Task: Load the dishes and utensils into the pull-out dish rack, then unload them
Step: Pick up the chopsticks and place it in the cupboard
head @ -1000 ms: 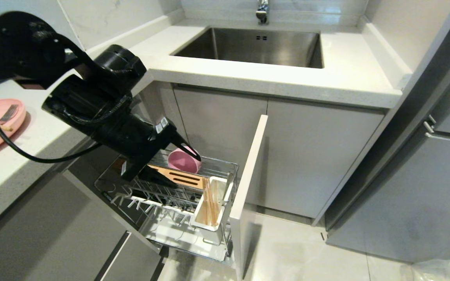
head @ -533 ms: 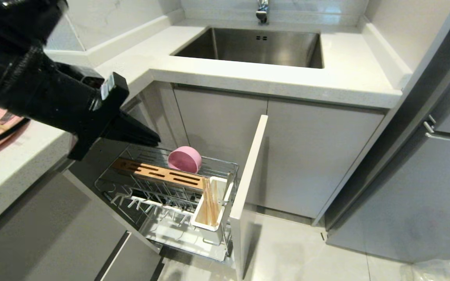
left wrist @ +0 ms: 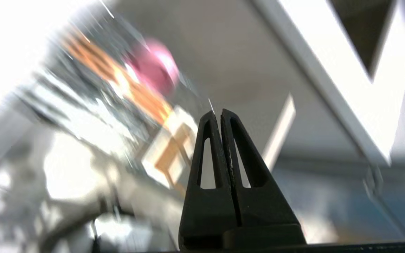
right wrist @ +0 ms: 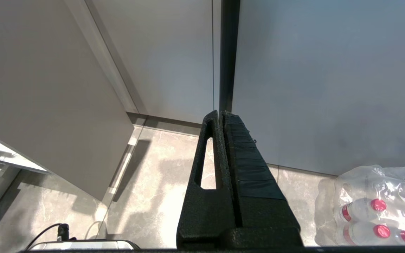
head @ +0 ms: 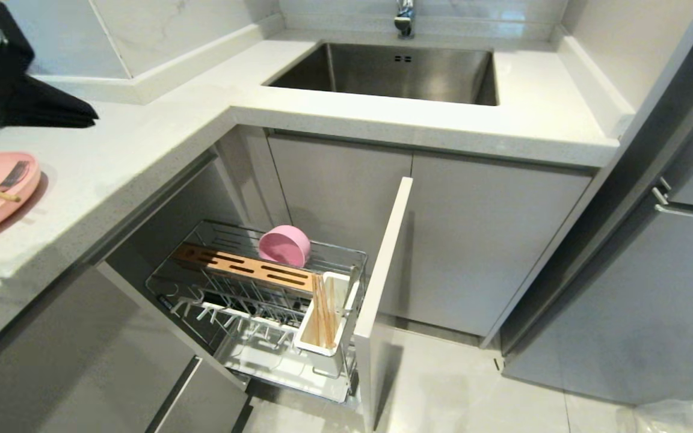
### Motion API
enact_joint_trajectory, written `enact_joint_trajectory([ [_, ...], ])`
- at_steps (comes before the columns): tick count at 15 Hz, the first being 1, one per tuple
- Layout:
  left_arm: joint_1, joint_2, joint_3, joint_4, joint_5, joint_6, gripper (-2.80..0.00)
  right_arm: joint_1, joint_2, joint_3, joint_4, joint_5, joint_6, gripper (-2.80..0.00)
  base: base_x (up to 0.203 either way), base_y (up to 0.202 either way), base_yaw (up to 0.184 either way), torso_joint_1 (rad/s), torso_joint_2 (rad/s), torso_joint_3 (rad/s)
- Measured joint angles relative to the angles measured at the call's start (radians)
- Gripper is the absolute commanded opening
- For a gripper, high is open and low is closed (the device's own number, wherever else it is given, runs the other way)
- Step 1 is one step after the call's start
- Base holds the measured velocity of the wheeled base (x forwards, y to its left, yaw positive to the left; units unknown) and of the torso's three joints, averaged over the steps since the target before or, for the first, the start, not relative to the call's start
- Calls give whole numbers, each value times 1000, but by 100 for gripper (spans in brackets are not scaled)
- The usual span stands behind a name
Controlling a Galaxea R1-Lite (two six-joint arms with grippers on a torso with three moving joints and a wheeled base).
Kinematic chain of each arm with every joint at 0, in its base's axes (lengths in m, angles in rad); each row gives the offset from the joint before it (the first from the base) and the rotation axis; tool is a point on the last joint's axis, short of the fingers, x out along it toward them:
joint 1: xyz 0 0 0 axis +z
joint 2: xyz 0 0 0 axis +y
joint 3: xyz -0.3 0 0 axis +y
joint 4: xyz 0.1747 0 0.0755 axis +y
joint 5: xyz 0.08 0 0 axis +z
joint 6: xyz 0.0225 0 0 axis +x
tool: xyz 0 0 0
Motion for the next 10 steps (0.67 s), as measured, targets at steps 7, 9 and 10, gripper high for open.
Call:
enact_joint_trajectory([
  [7, 272, -3, -38, -32, 128, 187, -280, 0, 0, 0, 0, 0, 0, -280, 0, 0, 0, 0, 0, 0],
  [9, 292, 28, -40, -31, 244, 199, -280, 0, 0, 0, 0, 0, 0, -280, 0, 0, 0, 0, 0, 0],
  [10, 296, 48, -41, -31, 311, 199, -280, 0, 0, 0, 0, 0, 0, -280, 0, 0, 0, 0, 0, 0],
])
